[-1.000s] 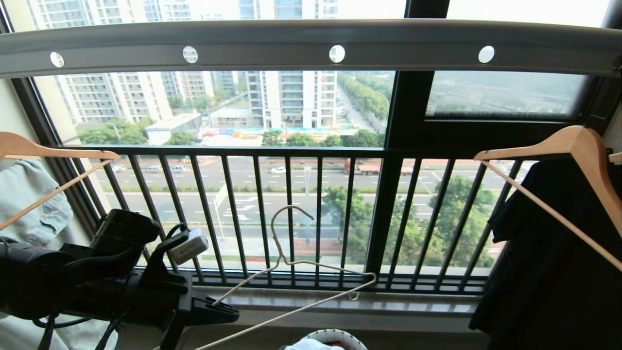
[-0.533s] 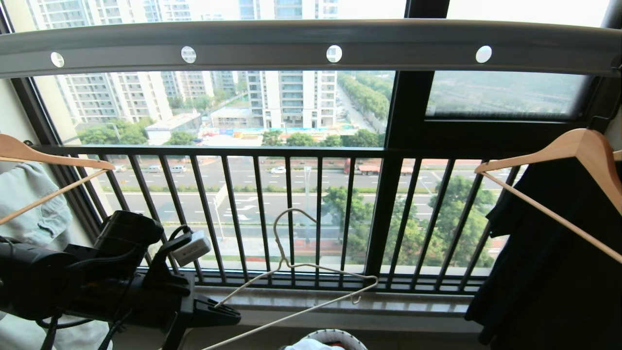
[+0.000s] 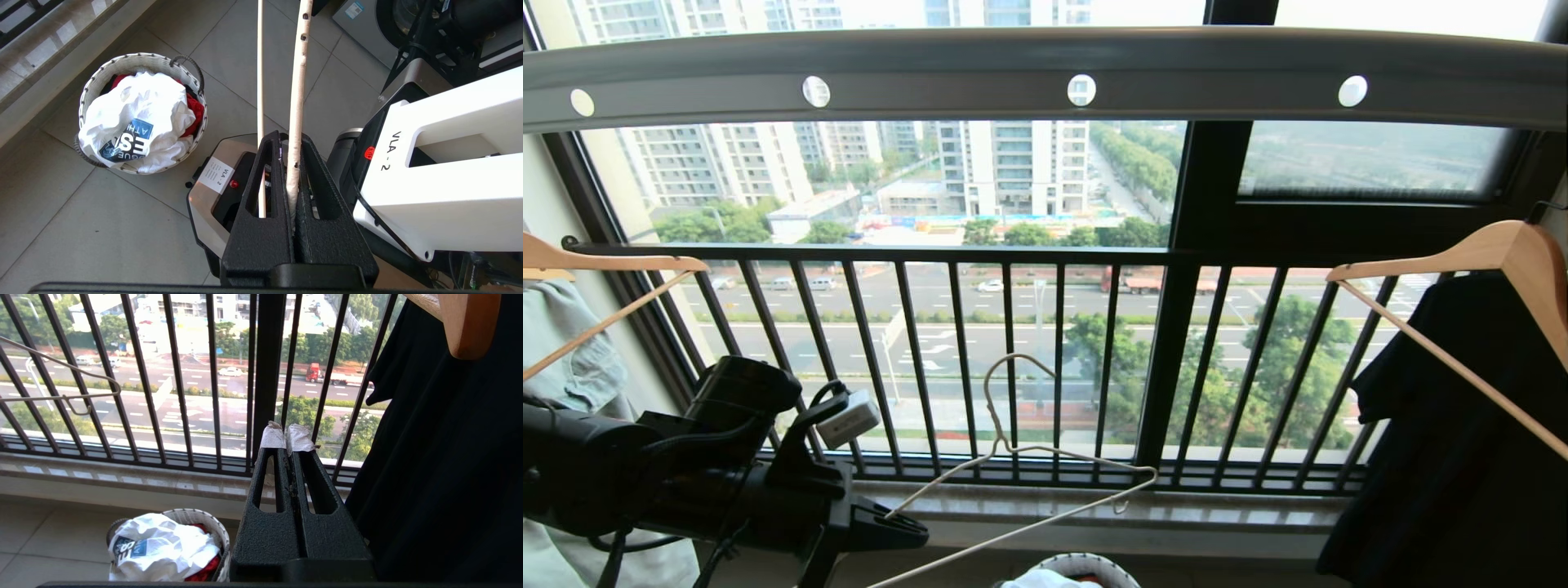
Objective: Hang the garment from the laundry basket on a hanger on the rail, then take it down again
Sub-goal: Pick up clothes from the basket
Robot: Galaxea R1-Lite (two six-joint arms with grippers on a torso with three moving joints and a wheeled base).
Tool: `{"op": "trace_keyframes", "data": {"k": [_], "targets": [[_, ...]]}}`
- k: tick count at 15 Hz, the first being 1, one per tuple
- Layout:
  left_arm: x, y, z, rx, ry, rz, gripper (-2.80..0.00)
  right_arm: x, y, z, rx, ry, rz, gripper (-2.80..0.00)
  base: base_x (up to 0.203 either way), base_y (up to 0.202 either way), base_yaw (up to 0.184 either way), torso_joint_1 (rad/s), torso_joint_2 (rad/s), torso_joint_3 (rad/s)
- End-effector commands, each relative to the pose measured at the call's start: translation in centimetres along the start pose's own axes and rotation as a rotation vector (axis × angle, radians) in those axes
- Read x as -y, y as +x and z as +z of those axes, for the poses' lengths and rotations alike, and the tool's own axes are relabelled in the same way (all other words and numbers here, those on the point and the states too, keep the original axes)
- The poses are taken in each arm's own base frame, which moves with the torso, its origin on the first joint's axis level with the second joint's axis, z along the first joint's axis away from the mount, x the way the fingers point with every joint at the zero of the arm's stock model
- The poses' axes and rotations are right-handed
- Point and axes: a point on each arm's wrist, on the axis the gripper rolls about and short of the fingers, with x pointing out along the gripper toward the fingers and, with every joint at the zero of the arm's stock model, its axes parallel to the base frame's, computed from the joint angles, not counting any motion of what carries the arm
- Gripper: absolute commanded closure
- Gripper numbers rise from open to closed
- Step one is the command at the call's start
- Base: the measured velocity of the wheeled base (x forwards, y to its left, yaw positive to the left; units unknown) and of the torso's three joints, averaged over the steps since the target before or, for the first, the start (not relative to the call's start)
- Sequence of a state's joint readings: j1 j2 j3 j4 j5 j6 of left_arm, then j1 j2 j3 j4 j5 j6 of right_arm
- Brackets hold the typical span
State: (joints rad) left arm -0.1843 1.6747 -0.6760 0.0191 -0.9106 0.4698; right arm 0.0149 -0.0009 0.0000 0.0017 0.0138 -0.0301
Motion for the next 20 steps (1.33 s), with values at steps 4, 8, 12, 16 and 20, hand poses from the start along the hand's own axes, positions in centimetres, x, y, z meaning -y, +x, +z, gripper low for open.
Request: {"op": "trace_keyframes", "data": {"k": [4, 8, 12, 16, 20], "targets": [[0.14, -0.12, 0.07, 0.006, 0.009, -0.003, 0.0, 0.0, 0.01, 0.0, -0.001, 0.001, 0.0, 0.0, 0.0, 0.0, 0.0, 0.0, 0.0, 0.0], [0.15, -0.14, 0.12, 0.008, 0.01, -0.002, 0.0, 0.0, 0.01, 0.01, -0.002, 0.0, 0.0, 0.0, 0.0, 0.0, 0.0, -0.033, 0.06, 0.037], [0.18, -0.17, 0.15, 0.009, 0.012, -0.001, 0.0, 0.0, 0.01, 0.01, -0.002, 0.001, 0.0, 0.0, 0.0, 0.0, 0.0, -0.065, 0.16, 0.079], [0.18, -0.17, 0.15, 0.009, 0.013, -0.003, 0.0, 0.0, 0.01, 0.0, -0.001, 0.002, 0.0, 0.0, 0.0, 0.0, 0.0, -0.087, 0.19, 0.098], [0.24, -0.22, 0.19, 0.011, 0.014, -0.001, 0.0, 0.0, 0.01, 0.0, -0.001, 0.002, 0.0, 0.0, 0.0, 0.0, 0.0, -0.107, 0.23, 0.121]]}}
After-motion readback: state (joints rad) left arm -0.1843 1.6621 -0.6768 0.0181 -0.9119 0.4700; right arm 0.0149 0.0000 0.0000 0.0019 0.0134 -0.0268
